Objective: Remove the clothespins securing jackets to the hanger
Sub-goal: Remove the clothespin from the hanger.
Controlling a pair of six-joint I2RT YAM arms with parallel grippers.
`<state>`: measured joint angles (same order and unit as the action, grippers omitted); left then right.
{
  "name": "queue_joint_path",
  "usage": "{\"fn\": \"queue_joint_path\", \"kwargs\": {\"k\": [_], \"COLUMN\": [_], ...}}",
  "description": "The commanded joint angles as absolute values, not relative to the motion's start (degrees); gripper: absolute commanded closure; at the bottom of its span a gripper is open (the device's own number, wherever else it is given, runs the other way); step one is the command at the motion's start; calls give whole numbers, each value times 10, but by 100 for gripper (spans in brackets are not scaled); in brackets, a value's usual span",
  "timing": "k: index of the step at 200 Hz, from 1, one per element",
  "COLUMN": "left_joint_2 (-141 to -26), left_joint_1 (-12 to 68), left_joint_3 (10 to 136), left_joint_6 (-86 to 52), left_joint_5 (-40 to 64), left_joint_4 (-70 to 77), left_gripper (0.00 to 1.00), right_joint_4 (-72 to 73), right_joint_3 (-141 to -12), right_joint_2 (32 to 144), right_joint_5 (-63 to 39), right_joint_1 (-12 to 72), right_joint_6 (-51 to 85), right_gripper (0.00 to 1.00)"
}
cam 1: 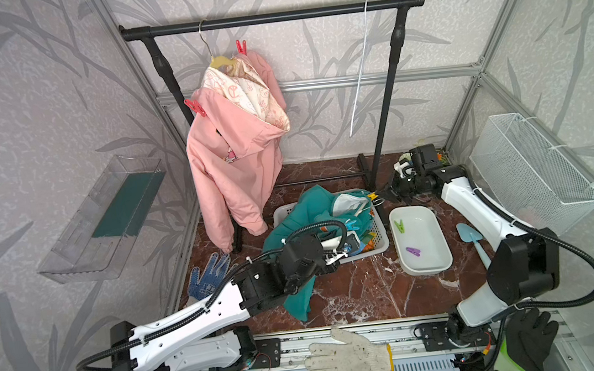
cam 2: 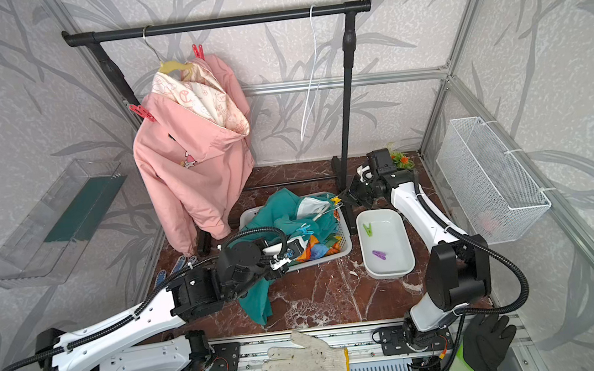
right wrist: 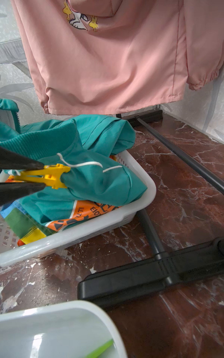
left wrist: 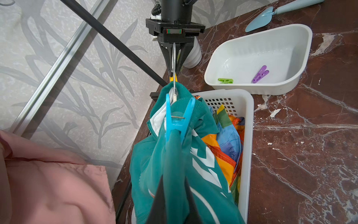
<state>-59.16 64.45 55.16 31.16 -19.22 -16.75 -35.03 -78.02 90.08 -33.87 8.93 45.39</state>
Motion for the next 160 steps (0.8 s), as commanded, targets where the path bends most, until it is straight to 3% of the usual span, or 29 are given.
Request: {"fn": "queue_joint_path", "kwargs": {"k": [1, 54, 160], "left_joint_2": [-594, -599, -589], "left_joint_1": [648, 650, 650], "left_joint_3": [556, 559, 550], "left_joint_6": [324, 326, 320], "left_joint_5": [-203, -209, -208], "left_joint_4": [-158, -160, -144], "left_gripper": [100, 100, 100], "right_joint_4": [-349, -350, -362], "right_joint_3": [-776, -745, -565], "right_joint_2": [869, 839, 780], "right_joint_5": [-331, -329, -193], "right_joint_1": [72, 20, -15], "right_joint_6": [450, 444, 369], "right_gripper": [100, 100, 100]}}
